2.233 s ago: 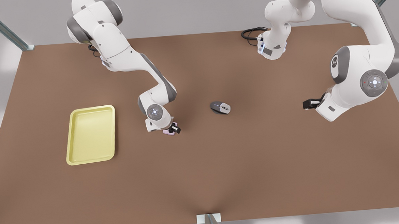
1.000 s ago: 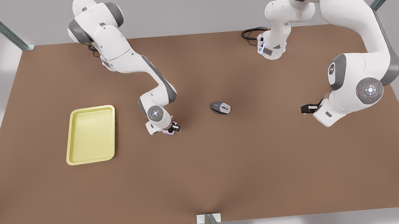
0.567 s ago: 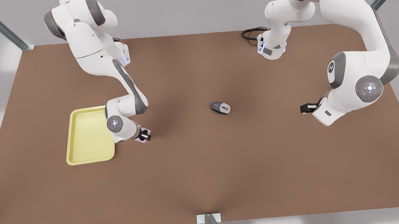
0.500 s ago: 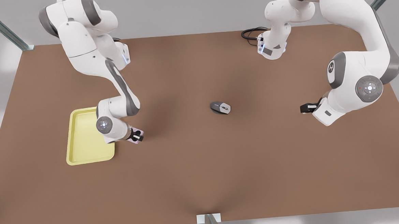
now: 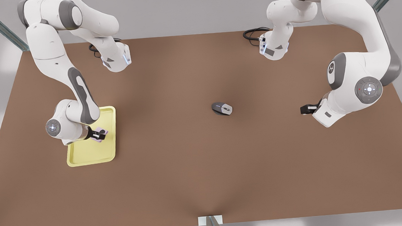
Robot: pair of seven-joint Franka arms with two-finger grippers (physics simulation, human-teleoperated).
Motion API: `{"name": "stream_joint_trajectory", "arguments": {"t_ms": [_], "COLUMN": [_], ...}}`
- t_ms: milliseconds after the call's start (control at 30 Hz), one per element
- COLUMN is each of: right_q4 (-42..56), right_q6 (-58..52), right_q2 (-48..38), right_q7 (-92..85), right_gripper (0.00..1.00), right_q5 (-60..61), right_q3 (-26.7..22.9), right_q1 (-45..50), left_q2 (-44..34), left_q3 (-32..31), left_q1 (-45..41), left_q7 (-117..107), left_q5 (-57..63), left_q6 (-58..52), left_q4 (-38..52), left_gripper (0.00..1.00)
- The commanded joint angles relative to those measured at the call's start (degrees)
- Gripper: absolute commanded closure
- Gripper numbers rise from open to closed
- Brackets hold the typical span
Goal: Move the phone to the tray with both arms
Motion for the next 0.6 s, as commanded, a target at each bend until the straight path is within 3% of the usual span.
{"name": "stream_joint_trajectory", "arguments": {"t_ms": [0, 100, 167, 233, 300, 567], "right_q4": [0.1, 1.3, 7.8, 21.7, 35.2, 42.0], "right_q6": [0.0, -2.2, -12.1, -32.2, -44.4, -46.7], "right_q2": [0.1, -4.8, -11.2, -14.7, -15.4, -17.1], "right_q7": [-25.2, -24.5, -23.8, -17.3, -10.5, -9.4], "right_gripper": [0.0, 0.0, 0.0, 0.0, 0.0, 0.0], "right_q5": [-1.3, -1.3, -6.4, -8.6, -9.1, -8.7], "right_q3": [-0.1, -0.1, 0.5, 3.8, 6.7, 6.7], "right_q1": [-0.1, 1.1, 1.2, 1.3, 1.2, 1.4], "left_q2": [0.0, -0.6, -1.0, -1.0, -0.9, -0.7], "left_q3": [0.0, -0.1, 0.0, 0.1, 0.1, 0.0], "left_q1": [0.0, 0.0, 0.0, 0.0, 0.0, 0.0], "left_q7": [-1.0, -2.0, -2.2, -2.3, -2.5, -2.4], "left_q5": [0.0, 0.0, 0.1, 0.2, 0.2, 0.3], "left_q6": [0.1, -0.2, -0.2, 0.2, 0.2, 0.2], "left_q4": [0.0, 0.0, 0.1, 0.1, 0.1, 0.1], "left_gripper": [0.0, 0.0, 0.0, 0.0, 0.0, 0.0]}}
